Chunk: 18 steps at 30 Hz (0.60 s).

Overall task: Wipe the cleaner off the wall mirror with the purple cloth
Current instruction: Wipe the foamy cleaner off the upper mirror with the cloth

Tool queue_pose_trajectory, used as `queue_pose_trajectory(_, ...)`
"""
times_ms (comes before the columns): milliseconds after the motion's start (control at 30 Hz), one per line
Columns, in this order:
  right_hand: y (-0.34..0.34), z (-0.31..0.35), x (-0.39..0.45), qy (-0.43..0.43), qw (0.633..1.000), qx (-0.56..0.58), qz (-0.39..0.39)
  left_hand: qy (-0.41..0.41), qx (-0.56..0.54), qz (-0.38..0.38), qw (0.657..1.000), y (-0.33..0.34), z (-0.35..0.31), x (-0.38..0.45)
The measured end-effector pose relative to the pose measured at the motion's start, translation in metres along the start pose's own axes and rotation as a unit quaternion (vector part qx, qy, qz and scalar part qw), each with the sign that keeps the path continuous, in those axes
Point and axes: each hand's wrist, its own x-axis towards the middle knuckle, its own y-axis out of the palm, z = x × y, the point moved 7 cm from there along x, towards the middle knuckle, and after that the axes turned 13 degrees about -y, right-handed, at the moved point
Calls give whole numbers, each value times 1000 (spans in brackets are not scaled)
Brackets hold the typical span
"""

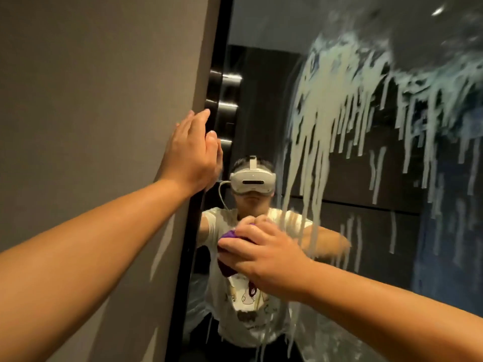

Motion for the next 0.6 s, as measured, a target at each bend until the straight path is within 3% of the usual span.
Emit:
queue_pose_trajectory(100, -61, -76, -5, 50, 992, -43, -104, 19, 65, -23, 997, 9, -15, 0)
queue_pose_trajectory(233, -157, -223, -18, 234, 936, -158, -209, 49, 130, -27, 990, 20, -35, 11)
queue_pose_trajectory(400, -199, -341, -29, 367, 901, -191, -131, 52, 177, -56, 981, 34, -41, 22)
queue_pose_trajectory(600, -204, -387, -30, 400, 886, -212, -96, 59, 190, -75, 977, 40, -34, 22)
